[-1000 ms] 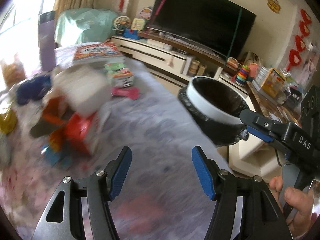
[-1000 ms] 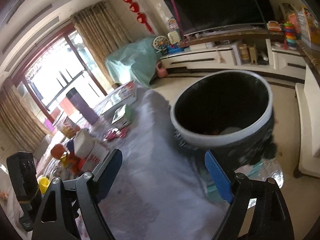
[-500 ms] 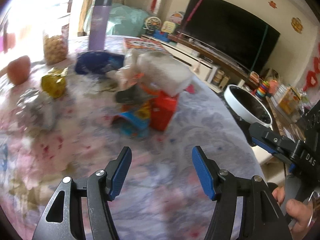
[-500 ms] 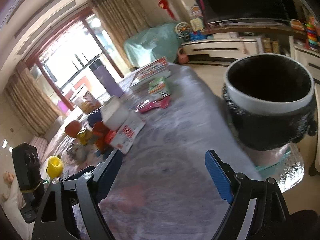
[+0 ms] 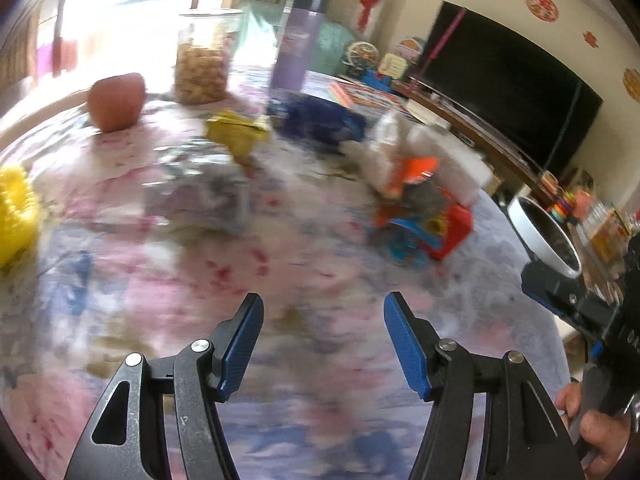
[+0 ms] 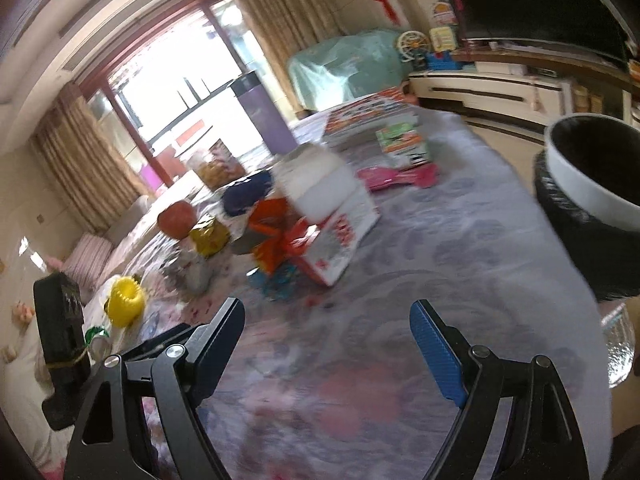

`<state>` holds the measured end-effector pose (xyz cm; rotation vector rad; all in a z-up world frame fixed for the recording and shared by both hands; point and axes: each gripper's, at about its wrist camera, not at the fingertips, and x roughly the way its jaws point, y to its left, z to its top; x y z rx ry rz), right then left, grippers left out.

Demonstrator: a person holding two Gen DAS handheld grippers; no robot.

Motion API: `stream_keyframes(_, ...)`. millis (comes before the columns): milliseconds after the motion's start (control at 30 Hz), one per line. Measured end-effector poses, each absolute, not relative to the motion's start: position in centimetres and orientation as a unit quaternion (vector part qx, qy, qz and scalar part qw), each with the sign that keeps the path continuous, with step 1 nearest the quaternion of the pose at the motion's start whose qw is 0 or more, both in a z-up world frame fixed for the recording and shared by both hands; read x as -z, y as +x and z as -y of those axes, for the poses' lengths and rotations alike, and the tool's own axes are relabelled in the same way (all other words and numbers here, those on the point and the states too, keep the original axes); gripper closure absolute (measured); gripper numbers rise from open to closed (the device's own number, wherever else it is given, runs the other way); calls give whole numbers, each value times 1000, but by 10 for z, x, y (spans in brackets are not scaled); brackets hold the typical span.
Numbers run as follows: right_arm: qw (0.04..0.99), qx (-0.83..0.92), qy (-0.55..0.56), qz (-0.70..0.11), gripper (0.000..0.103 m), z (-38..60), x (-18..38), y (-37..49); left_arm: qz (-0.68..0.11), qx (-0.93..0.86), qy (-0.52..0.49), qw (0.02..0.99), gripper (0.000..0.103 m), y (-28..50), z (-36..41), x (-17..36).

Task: Collect trash
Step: 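Move both open grippers back over the table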

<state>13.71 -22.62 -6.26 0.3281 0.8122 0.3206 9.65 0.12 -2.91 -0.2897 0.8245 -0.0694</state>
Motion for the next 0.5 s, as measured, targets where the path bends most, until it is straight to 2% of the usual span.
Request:
stream_keyframes(167,891,-181,144,-391,18,201,66,140,-396,8,-152,905,41,94,-28,25)
stream_keyframes(300,883,-198,141,-403,29,184,73,150,-395,-4,-156,905,41,97,-41,24)
stream_keyframes(400,878,-204,140,-410,32,173,77,159,-393,-10,-155,906,33,108,-51,22)
stream_keyframes(500,878,-203,133,-412,32,163,80,171,-386,-14,-147,911,32,121,-55,18)
